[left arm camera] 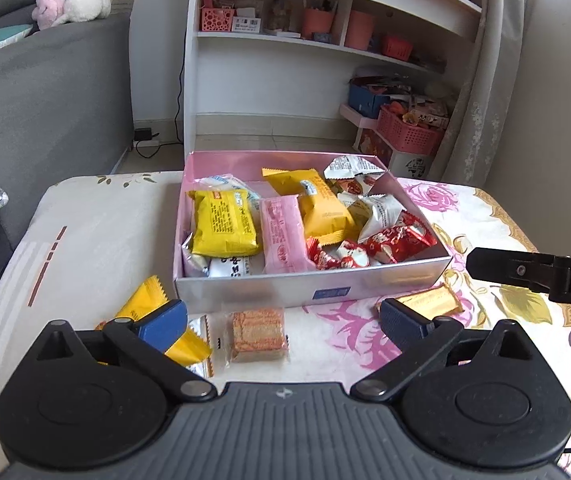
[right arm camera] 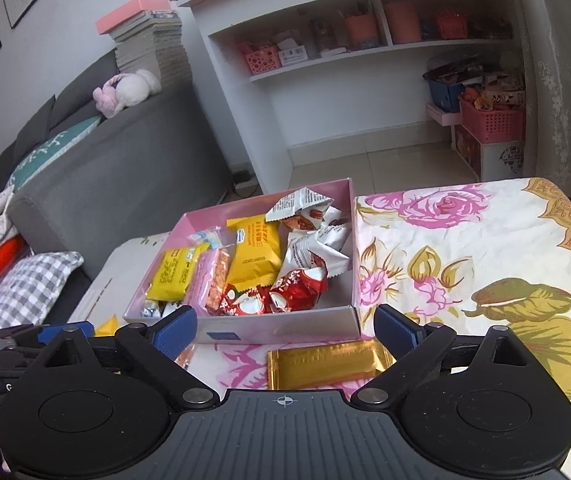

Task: Organize snacks
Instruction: 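Move left tool toward the square wafer cake while right tool approaches gold bar packet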

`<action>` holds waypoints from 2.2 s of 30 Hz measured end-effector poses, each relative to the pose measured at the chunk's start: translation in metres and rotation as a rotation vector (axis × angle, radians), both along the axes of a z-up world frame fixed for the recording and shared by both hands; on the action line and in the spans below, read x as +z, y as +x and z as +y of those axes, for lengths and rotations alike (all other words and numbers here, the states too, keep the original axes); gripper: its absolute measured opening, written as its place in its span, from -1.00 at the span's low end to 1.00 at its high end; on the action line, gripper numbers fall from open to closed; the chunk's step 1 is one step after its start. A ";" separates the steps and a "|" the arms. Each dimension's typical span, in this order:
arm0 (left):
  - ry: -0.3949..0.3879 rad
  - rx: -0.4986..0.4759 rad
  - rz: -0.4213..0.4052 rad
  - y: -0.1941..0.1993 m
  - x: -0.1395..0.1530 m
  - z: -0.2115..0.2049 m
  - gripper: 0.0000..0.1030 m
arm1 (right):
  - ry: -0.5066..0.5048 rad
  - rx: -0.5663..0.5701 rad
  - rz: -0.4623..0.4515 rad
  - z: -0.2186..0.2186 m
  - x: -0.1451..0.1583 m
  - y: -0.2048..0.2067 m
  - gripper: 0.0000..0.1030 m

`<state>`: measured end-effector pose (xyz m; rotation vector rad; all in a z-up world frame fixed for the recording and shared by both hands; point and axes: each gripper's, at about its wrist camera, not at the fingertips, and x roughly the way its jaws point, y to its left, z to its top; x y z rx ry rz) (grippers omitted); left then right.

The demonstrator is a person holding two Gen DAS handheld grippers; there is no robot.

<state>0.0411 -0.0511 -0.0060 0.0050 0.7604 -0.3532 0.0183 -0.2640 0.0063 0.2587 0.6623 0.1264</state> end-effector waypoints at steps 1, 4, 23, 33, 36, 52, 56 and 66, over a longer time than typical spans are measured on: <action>0.009 0.005 0.010 0.000 -0.002 0.001 0.99 | -0.020 0.006 0.005 0.002 -0.003 -0.002 0.89; 0.000 0.020 0.029 -0.004 -0.007 0.007 0.99 | -0.073 0.026 0.019 0.008 -0.013 -0.007 0.89; 0.092 -0.082 -0.052 -0.033 -0.062 0.011 0.98 | -0.251 0.043 0.124 0.013 -0.081 -0.015 1.00; 0.089 -0.091 -0.107 -0.024 -0.065 0.005 0.73 | -0.242 0.068 0.062 0.013 -0.085 -0.002 1.00; 0.064 -0.077 -0.092 -0.018 -0.064 0.006 0.69 | -0.241 0.069 0.047 0.013 -0.086 0.002 1.00; -0.006 -0.042 -0.049 -0.008 -0.053 -0.006 0.25 | -0.145 0.073 0.049 -0.009 -0.078 0.028 1.00; -0.021 -0.023 -0.055 -0.005 -0.049 -0.007 0.24 | -0.113 0.061 0.042 -0.014 -0.076 0.034 1.00; 0.039 -0.024 -0.053 0.012 -0.051 -0.021 0.24 | -0.091 0.045 0.045 -0.013 -0.076 0.041 0.84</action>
